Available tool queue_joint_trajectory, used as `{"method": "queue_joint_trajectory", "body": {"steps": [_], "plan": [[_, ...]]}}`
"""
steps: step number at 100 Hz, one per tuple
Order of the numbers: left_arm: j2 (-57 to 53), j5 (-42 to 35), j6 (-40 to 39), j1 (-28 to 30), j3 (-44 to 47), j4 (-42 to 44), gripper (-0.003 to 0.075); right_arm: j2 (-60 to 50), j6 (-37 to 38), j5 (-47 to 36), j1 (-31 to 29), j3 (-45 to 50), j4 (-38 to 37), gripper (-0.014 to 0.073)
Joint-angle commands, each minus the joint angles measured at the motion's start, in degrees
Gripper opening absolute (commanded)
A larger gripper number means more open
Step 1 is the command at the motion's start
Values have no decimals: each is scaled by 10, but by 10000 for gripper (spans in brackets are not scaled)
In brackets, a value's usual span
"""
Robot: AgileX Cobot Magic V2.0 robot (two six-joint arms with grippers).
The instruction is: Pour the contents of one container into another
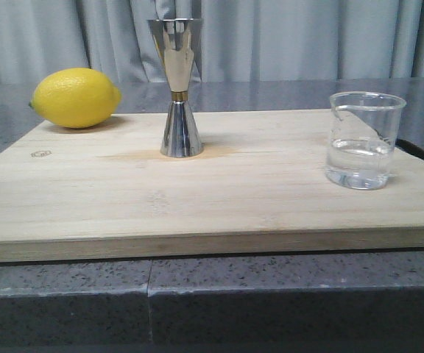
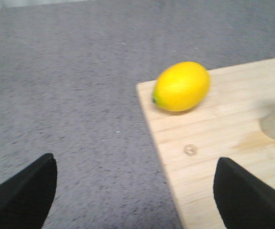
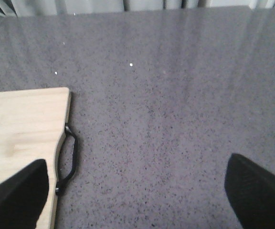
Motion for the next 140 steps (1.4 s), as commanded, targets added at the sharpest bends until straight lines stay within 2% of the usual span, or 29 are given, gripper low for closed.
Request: {"method": "queue_joint_trajectory", "body": {"steps": [1, 25, 39, 47, 61, 79, 85, 115, 140], "plan": [[36, -15, 139, -1, -20, -139, 608, 30, -17, 2, -2, -37, 10, 659], [136, 23, 445, -1, 14, -424, 608, 74, -117, 18, -2, -55, 112, 659], [187, 35, 631, -8, 60, -578, 608, 88, -131, 12, -2, -55, 120, 659], [212, 49, 718, -27, 71, -624, 608, 89, -131, 7, -2, -55, 120, 659], [258, 60, 812, -77, 71, -685, 608, 89, -131, -2, -2, -55, 120, 659], [328, 82, 912, -129, 71, -783, 608, 89, -131, -2, -2, -55, 120, 659], [354, 103, 944, -137, 63, -787, 608, 89, -131, -2, -2, -55, 120, 659], [468, 193, 945, -154, -17, -787, 608, 89, -131, -2, -2, -55, 120, 659], [523, 245, 945, -154, -74, -787, 608, 89, -131, -2, -2, -55, 120, 659]]}}
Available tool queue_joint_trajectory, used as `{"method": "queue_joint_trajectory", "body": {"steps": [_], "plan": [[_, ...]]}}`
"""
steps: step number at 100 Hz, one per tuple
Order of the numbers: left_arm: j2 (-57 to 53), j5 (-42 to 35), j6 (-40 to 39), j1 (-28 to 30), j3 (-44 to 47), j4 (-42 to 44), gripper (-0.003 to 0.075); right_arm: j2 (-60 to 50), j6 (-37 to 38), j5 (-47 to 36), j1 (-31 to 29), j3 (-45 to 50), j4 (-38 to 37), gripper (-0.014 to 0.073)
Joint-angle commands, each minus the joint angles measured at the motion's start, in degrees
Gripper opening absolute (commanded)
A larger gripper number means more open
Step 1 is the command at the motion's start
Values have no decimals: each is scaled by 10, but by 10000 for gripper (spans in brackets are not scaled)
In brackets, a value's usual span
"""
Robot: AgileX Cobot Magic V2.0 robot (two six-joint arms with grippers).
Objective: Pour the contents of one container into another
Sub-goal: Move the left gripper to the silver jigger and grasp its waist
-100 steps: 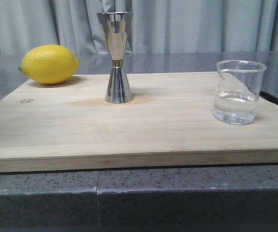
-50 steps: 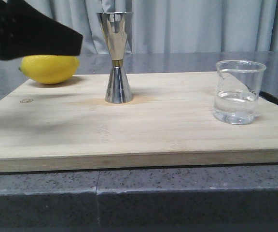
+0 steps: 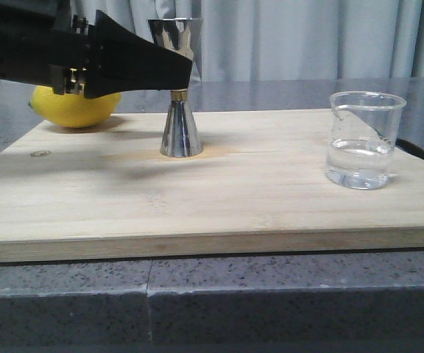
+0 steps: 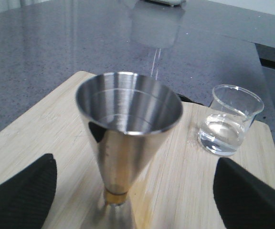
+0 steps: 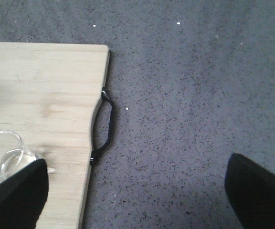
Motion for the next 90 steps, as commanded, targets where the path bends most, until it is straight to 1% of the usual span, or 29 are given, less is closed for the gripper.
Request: {"method": "queue_joint_trajectory", "body": {"steps": [1, 12, 40, 45, 50, 60, 69, 79, 90], "plan": [[-6, 57, 1, -5, -30, -44, 608, 2, -7, -40, -2, -18, 3, 659], [8, 62, 1, -6, -44, -44, 608, 2, -7, -40, -2, -18, 3, 659], [24, 60, 1, -35, -51, -44, 600, 2, -7, -40, -2, -18, 3, 659], [24, 60, 1, -35, -51, -44, 573, 2, -7, -40, -2, -18, 3, 659], [24, 60, 1, -35, -51, -44, 529, 2, -7, -39, -2, -18, 3, 659], [24, 60, 1, -35, -51, -44, 413, 2, -7, -38, -2, -18, 3, 659], [24, 60, 1, -35, -51, -44, 332, 2, -7, -36, -2, -18, 3, 659], [24, 60, 1, -35, -51, -44, 277, 2, -7, -36, -2, -18, 3, 659], [24, 60, 1, -35, -51, -44, 259, 2, -7, -36, -2, -18, 3, 659]]}}
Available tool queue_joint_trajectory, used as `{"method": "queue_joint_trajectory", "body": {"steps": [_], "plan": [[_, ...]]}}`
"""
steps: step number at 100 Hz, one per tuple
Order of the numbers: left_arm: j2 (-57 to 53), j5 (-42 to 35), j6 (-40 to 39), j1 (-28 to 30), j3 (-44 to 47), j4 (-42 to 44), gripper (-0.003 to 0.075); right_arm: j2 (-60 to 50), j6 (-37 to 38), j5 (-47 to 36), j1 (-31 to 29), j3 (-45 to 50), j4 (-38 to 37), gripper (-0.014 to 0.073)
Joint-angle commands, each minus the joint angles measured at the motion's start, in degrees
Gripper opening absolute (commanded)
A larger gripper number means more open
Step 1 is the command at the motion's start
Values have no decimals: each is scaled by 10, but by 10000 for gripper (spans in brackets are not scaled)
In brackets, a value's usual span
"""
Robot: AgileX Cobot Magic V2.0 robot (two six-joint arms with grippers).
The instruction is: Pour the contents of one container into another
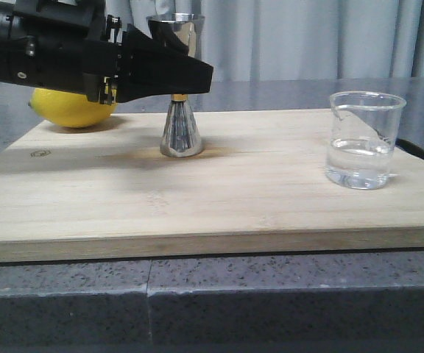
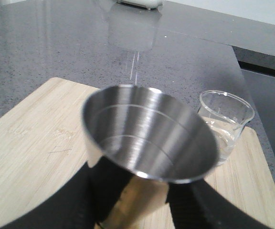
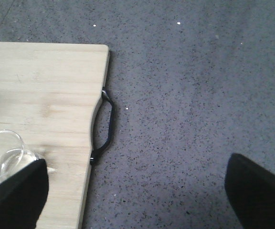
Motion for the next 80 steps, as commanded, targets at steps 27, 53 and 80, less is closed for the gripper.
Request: {"method": "queue_joint_trajectory", "body": {"steps": [27, 53, 80], "plan": [[-22, 74, 1, -5, -33, -43, 259, 2, -10, -36, -2, -18, 3, 659], [-22, 89, -11, -4, -45, -43, 259, 8, -58, -43, 1, -21, 20, 659], [-22, 89, -12, -4, -45, -43, 259, 80, -86, 0, 118, -91, 41, 659]]}}
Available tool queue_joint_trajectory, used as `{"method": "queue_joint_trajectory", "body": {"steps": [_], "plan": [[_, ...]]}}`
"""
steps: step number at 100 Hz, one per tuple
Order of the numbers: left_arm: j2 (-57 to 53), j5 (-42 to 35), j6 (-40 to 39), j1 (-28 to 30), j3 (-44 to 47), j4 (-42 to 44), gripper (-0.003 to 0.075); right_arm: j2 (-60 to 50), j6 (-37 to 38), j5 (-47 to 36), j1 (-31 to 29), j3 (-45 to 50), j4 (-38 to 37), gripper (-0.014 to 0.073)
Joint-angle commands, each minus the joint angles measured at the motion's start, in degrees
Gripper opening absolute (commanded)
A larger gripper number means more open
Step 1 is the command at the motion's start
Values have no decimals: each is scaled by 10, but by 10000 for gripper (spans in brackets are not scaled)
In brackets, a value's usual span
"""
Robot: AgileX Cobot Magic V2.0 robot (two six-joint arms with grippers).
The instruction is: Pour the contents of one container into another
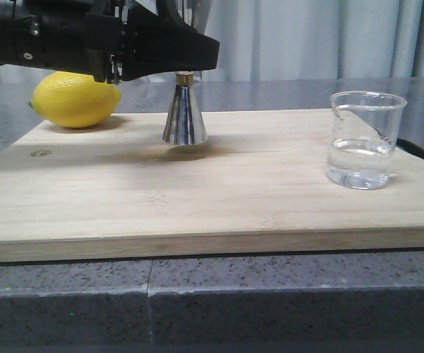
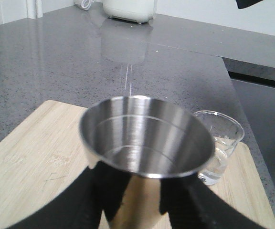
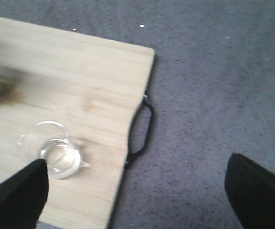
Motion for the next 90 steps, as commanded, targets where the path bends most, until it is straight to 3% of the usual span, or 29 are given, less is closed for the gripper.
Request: {"method": "queue_joint_trajectory", "body": {"steps": [1, 27, 56, 68, 90], "plan": [[-23, 68, -6, -4, -17, -45, 259, 27, -12, -11, 46, -47, 10, 659], [-23, 62, -6, -4, -17, -45, 259, 115, -8, 65, 153, -125, 9, 659], [-23, 62, -6, -4, -17, -45, 259, 121, 18, 100, 164, -127, 9, 659], [-23, 62, -6, -4, -17, -45, 259, 89, 18, 36, 164, -87, 9, 659], [-23, 61, -6, -4, -17, -45, 259, -14, 16, -164, 165, 83, 9, 657]]}}
